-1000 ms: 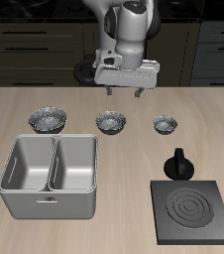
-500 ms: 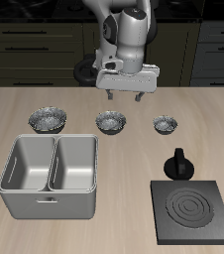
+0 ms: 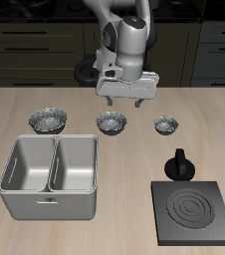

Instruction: Place the medium-sized bowl inside the left compartment of the bowl drainer

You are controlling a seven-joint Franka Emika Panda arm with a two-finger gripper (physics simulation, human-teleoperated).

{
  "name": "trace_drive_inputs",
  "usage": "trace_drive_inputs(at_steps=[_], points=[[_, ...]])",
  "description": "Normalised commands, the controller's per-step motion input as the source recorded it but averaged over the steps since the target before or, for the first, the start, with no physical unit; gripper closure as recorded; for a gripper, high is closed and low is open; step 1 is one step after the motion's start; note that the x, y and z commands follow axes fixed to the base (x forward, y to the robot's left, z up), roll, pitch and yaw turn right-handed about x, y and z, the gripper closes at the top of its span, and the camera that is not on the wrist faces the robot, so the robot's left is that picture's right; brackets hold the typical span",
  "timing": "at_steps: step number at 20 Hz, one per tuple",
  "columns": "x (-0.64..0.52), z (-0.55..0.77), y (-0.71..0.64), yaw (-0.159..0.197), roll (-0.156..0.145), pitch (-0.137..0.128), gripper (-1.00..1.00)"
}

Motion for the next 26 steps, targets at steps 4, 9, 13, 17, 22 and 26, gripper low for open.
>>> trace_drive_inputs(at_steps=[4,9,13,17,22,26], points=[[0.04,-0.17,-0.02,-0.005,0.002,0.021,-1.0],[0.01,-0.16,0.01,0.01,-0.004,0.0,-1.0],[0.01,-0.26,0.04,-0.008,0.01,0.04,-1.0],[0.07,-0.22,-0.05,-0.01,-0.014,0.028,-1.0],[0.05,-0.21,-0.08,-0.007,-0.012,0.039,-1.0],[0.01,-0.16,0.0,-0.008,0.002,0.028,-1.0]])
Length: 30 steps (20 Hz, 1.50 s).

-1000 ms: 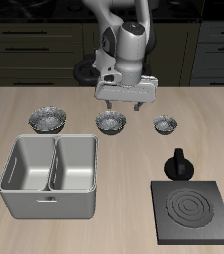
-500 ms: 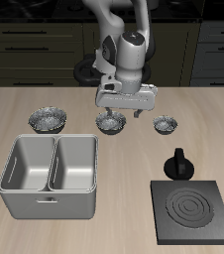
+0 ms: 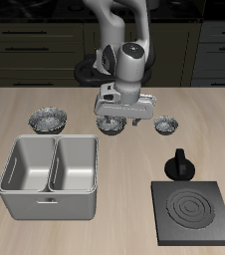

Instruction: Place the medium-sized bowl inside the left compartment of the bowl drainer

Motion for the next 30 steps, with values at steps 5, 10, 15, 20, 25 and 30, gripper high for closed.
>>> trace_drive_inputs(at_steps=[5,10,15,20,25,30], points=[[0.0,-0.27,0.03,-0.016,0.001,0.05,-1.0],[-0.05,-0.2,0.08,-0.045,0.072,0.03,1.0],[-0.01,0.12,-0.07,-0.015,-0.004,-0.02,1.0],[0.01,0.21,-0.04,-0.007,-0.003,-0.035,1.0],[0.02,0.27,-0.02,-0.002,-0.001,-0.038,1.0],[0.03,0.42,0.01,0.009,0.005,-0.06,1.0]])
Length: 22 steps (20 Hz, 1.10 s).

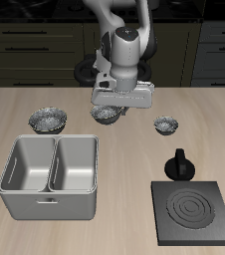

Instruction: Place the medium-sized bowl inside the left compartment of the bowl drainer

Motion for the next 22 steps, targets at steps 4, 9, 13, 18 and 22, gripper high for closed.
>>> trace_drive_inputs(at_steps=[4,9,13,18,22], points=[[-0.01,0.54,0.12,0.007,0.008,-0.072,1.0],[-0.01,0.54,0.2,0.002,0.018,-0.04,1.0],[-0.06,0.53,0.22,0.031,0.02,-0.048,1.0],[0.0,0.56,0.2,0.031,0.02,-0.076,1.0],[0.25,0.36,0.26,-0.01,0.03,-0.016,1.0]])
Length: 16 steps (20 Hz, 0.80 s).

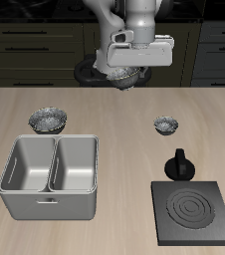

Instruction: Place the medium-sized bowl inside the left compartment of the bowl drainer

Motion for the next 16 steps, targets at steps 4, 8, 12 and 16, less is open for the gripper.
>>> trace_drive_inputs(at_steps=[4,8,12,16], points=[[0.37,0.26,0.21,0.009,0.014,0.014,1.0],[0.42,0.27,0.13,0.029,-0.032,-0.003,1.0],[0.37,0.26,-0.03,0.011,-0.04,0.002,1.0],[0.28,0.24,-0.18,-0.002,0.062,0.023,1.0]])
